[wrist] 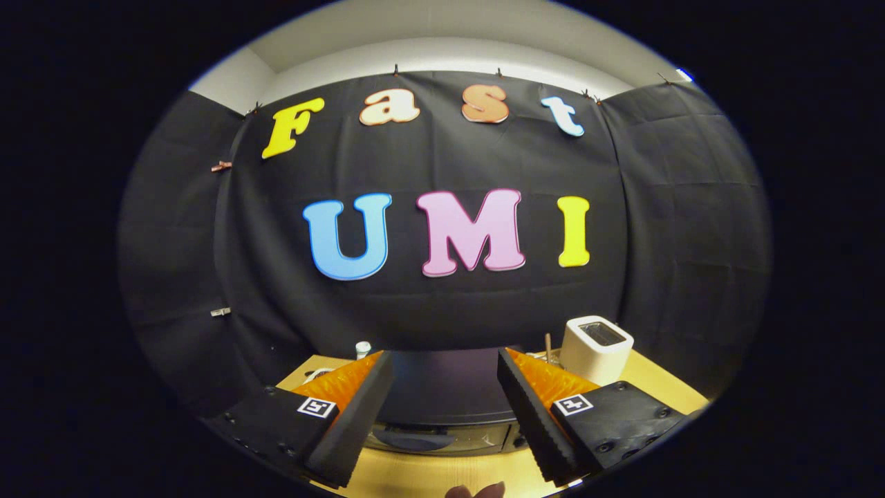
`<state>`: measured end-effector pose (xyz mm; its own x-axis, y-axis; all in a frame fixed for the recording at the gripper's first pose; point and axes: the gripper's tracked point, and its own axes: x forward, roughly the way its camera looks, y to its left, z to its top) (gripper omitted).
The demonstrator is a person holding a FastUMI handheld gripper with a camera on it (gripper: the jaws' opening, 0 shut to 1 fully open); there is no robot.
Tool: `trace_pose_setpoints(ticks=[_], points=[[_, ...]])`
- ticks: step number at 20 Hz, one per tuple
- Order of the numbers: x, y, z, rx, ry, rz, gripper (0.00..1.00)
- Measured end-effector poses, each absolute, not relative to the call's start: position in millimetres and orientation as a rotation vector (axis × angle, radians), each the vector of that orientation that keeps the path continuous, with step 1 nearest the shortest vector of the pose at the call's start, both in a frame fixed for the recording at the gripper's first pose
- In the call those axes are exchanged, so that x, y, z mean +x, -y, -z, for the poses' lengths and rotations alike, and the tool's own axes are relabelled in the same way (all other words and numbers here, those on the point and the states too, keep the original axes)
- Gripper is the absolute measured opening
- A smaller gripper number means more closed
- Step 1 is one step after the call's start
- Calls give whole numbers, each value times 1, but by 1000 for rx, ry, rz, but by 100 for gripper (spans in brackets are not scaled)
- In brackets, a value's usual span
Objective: Open the toaster oven, put the food inside, and close the toaster oven door.
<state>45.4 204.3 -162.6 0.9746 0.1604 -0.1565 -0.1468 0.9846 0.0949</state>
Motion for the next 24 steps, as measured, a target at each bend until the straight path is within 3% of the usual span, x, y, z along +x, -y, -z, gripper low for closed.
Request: trace_pose_setpoints(ticks=[6,11,24], points=[[49,-244,265,63,-377,-169,98],[60,-245,306,64,-482,-124,98],[45,-243,317,40,-450,-83,99]])
